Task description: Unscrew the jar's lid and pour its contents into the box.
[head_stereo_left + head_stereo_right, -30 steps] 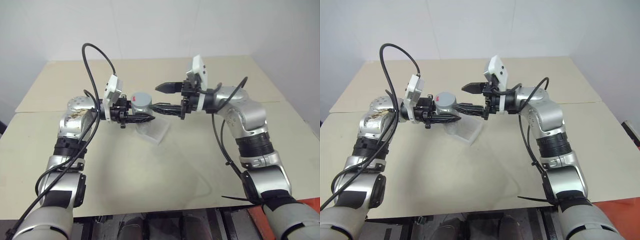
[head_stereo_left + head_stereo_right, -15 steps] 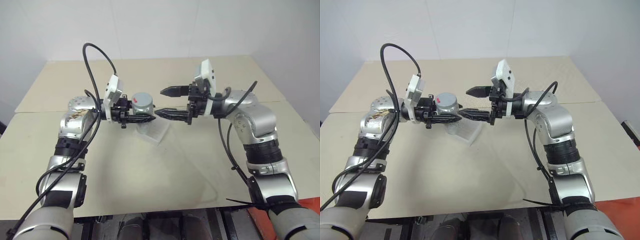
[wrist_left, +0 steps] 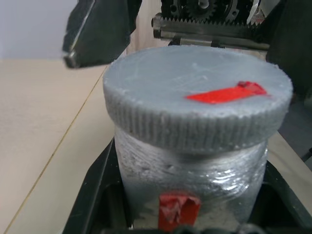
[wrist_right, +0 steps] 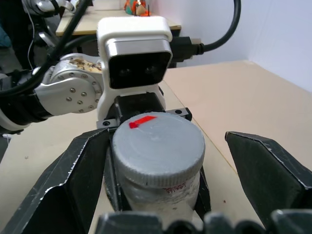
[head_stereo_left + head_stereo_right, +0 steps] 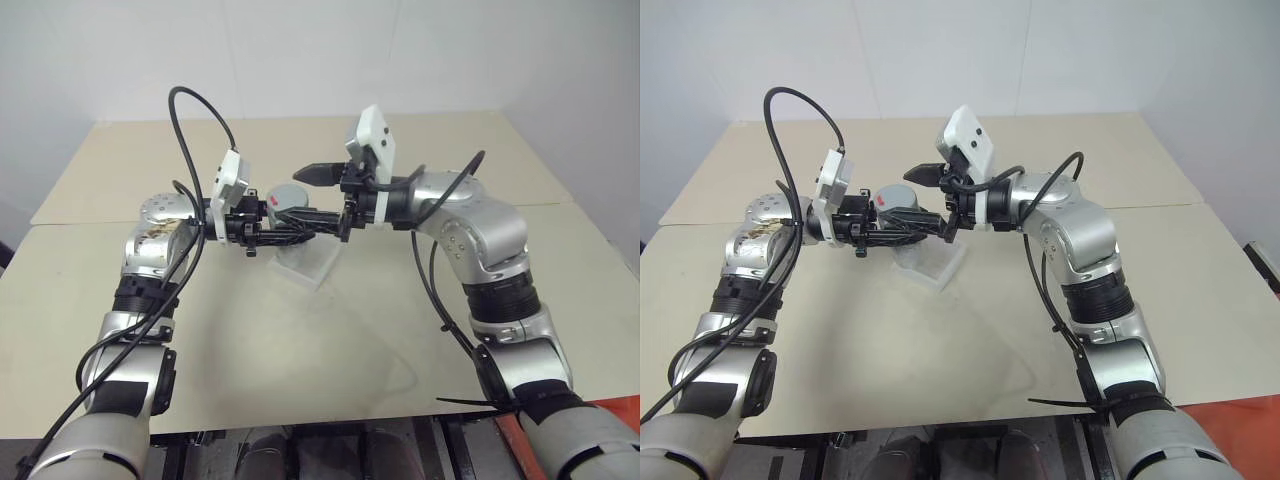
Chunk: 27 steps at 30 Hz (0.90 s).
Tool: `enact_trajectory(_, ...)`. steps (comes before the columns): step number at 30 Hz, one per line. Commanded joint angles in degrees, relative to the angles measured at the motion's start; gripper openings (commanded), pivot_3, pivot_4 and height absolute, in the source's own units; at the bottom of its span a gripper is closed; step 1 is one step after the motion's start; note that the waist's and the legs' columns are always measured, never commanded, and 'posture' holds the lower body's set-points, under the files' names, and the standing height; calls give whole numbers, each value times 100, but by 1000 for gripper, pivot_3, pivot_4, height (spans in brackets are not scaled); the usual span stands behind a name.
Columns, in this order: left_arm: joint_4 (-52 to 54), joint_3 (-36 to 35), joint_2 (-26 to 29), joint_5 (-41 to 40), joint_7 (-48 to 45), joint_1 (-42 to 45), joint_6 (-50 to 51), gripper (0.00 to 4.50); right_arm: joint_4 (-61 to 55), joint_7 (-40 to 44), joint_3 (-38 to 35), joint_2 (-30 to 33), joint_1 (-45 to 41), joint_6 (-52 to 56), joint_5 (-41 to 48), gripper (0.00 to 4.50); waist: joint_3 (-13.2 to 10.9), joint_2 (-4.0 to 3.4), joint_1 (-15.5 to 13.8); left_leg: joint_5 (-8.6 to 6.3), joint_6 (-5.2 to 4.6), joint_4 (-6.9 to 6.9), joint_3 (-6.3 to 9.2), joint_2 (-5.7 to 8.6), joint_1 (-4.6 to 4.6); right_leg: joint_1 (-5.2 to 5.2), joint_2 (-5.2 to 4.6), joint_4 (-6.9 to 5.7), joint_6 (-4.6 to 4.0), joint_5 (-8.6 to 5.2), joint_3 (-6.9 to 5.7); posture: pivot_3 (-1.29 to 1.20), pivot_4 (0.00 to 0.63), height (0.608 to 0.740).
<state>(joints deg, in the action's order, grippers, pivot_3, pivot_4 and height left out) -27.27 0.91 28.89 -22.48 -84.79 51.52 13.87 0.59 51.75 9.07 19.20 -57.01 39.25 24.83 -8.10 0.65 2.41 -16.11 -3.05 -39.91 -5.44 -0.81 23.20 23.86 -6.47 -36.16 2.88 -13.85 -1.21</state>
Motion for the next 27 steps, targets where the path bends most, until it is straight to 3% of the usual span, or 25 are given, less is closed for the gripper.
enact_trajectory(1, 154, -82, 51, -68, 7, 14, -46, 2004, -132, 15, -15, -18, -146, 3, 26, 4439, 0, 0, 5, 0, 0, 0, 0, 0, 0, 0, 0, 0, 0, 0, 0, 0, 150, 740)
enact_trajectory(27, 217, -91, 79, -79, 17, -33, -60, 2004, -24, 122, 17, -82, -185, 112, 69, 4439, 0, 0, 6, 0, 0, 0, -2, 0, 0, 2, 0, -1, 0, 0, 1, 0, 150, 740)
